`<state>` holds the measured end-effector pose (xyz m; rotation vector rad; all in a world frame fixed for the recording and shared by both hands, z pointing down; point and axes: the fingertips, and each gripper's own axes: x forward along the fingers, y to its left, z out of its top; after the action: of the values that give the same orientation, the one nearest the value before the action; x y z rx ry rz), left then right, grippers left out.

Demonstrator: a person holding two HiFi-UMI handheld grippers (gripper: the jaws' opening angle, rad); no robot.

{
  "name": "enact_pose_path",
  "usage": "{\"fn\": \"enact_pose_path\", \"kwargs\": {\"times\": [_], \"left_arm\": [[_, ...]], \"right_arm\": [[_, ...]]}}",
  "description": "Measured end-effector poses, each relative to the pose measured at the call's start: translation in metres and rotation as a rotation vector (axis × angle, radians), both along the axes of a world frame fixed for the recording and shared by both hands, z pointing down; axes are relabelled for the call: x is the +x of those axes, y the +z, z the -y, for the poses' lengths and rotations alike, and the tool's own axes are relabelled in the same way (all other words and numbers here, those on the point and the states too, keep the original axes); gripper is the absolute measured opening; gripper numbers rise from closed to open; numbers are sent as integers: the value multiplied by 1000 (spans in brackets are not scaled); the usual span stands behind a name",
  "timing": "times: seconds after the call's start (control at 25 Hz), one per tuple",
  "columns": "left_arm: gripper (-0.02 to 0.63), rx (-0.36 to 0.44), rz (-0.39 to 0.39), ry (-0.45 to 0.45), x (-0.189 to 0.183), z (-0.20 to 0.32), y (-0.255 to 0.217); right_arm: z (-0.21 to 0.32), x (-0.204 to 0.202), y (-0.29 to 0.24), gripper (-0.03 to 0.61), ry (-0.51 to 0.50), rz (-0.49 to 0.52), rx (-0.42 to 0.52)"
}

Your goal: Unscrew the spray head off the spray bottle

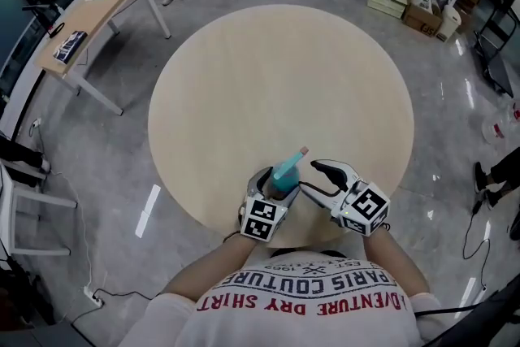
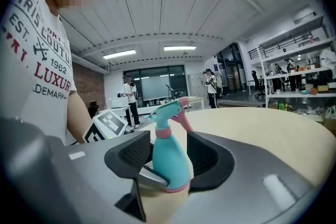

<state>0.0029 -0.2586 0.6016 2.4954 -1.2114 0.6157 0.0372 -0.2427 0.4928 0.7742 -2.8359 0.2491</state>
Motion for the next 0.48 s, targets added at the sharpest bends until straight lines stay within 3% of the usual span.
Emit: {"fn": "enact_pose_path", "kwargs": {"times": [0.32,0.48], "left_arm": [[354,-11,32,-81,9,-2,1],[354,-22,29,-74,11,-2,1]], "right_arm": [[4,-33,16,184,85,-84,36],[8,-32,14,153,110,-88,48]]}}
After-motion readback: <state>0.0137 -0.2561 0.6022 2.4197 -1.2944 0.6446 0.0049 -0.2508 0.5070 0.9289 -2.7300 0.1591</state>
